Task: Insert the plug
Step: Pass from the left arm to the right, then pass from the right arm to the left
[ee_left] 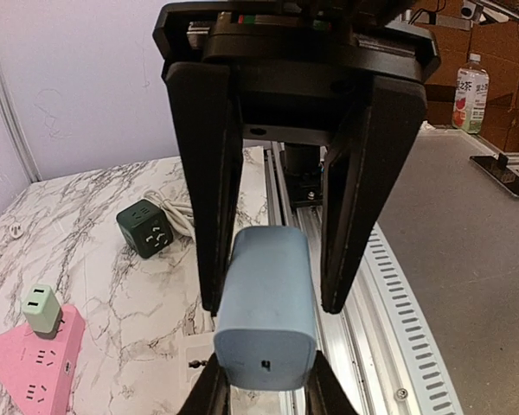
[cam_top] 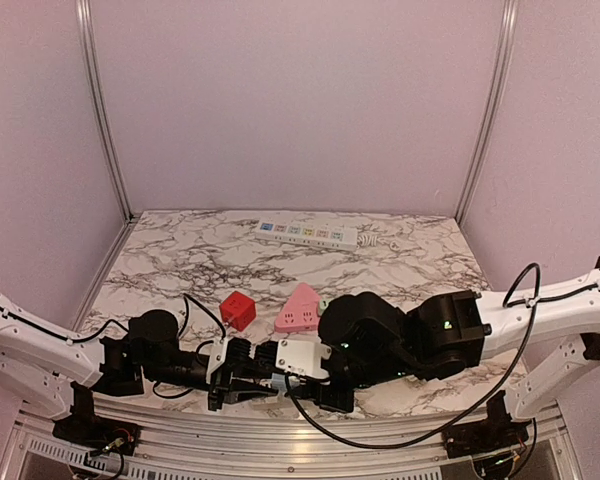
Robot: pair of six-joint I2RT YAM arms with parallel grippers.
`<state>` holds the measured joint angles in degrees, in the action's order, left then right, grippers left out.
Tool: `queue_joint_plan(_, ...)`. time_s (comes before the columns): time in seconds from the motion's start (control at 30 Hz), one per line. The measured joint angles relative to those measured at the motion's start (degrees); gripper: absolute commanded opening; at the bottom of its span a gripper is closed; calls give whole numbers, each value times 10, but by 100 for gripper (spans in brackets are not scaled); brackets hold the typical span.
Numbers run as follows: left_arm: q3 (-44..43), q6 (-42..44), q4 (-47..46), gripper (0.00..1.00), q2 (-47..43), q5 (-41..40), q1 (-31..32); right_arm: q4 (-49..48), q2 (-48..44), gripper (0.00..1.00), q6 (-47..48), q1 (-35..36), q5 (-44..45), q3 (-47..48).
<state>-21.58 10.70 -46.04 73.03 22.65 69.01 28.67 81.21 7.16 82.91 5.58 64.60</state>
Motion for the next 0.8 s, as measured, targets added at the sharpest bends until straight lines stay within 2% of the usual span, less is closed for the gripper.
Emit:
queue_joint_plan(0.13, 0, 1, 0, 0, -1, 0, 0, -7, 0, 4, -4, 0, -7, -3)
queue_joint_plan(0.17, 0, 6, 1, 0, -1, 1, 0, -8, 0, 0, -4, -2, -9, -4)
queue_joint_plan(0.33, 2, 12, 6, 64, -1, 0, 0, -21, -1, 0, -6, -3, -17, -13)
queue_joint_plan(0.37, 2, 10, 5, 74, -1, 0, 0, -28, -2, 0, -4, -3, -17, -18)
queue_joint_plan(0.43, 2, 8, 2, 84, -5, 0, 1, -43, -5, 0, 1, -3, -17, -37)
queue_joint_plan(0.63, 12, -4, -21, 86, -19, 4, 1, -102, -52, 0, 13, -3, -19, -114)
queue_joint_plan(0.8, 12, -11, -29, 87, -17, 9, 2, -152, -83, 0, 18, -3, -19, -128)
